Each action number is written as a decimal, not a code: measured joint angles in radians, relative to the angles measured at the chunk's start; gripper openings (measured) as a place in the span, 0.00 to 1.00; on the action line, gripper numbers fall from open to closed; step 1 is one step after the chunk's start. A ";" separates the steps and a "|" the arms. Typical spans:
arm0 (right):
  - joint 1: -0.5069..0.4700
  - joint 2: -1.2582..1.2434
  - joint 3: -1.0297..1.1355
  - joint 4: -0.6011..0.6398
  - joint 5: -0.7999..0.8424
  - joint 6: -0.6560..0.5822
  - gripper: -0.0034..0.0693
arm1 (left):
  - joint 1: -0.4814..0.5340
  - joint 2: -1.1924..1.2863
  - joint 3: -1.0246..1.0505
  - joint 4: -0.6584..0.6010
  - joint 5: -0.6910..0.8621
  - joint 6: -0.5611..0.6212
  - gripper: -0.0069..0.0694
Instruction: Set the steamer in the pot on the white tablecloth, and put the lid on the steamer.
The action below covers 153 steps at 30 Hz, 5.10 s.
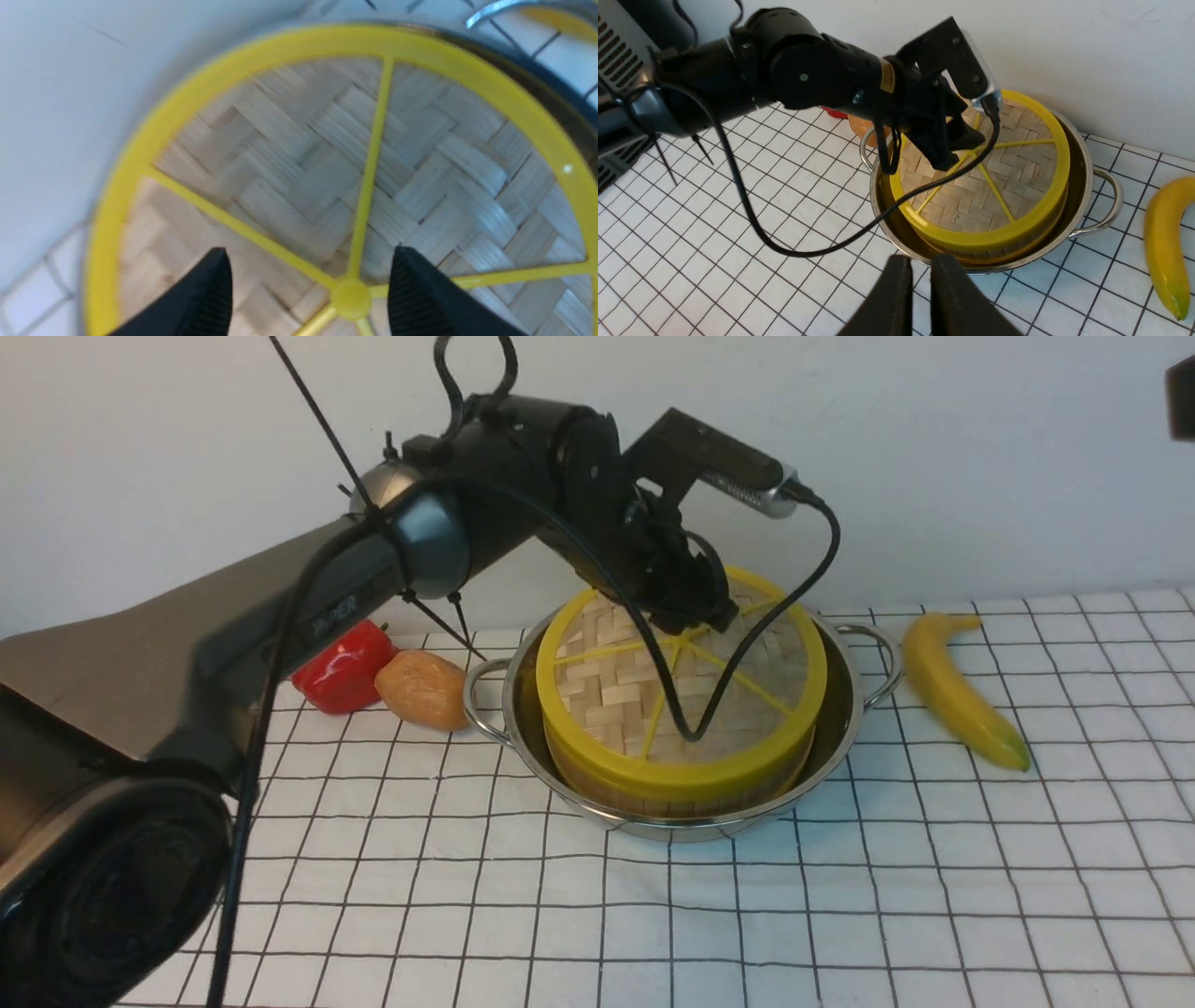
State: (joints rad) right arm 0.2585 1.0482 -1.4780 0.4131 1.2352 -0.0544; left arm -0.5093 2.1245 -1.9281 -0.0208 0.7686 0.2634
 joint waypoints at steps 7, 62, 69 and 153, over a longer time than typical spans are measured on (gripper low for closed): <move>0.000 0.000 0.000 0.000 0.000 -0.002 0.18 | 0.000 -0.166 0.000 0.093 0.072 -0.047 0.51; 0.000 -0.571 0.750 -0.114 -0.477 -0.087 0.22 | 0.000 -1.836 1.345 0.242 -0.262 -0.404 0.07; 0.000 -0.571 0.750 -0.064 -0.476 -0.080 0.24 | 0.000 -1.836 1.345 0.242 -0.262 -0.404 0.08; -0.230 -0.719 0.866 -0.224 -0.523 -0.133 0.38 | 0.556 -2.126 1.936 0.080 -0.422 -0.222 0.25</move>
State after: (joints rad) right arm 0.0281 0.3293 -0.6123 0.1895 0.7124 -0.1876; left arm 0.0470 -0.0013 0.0075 0.0594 0.3461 0.0414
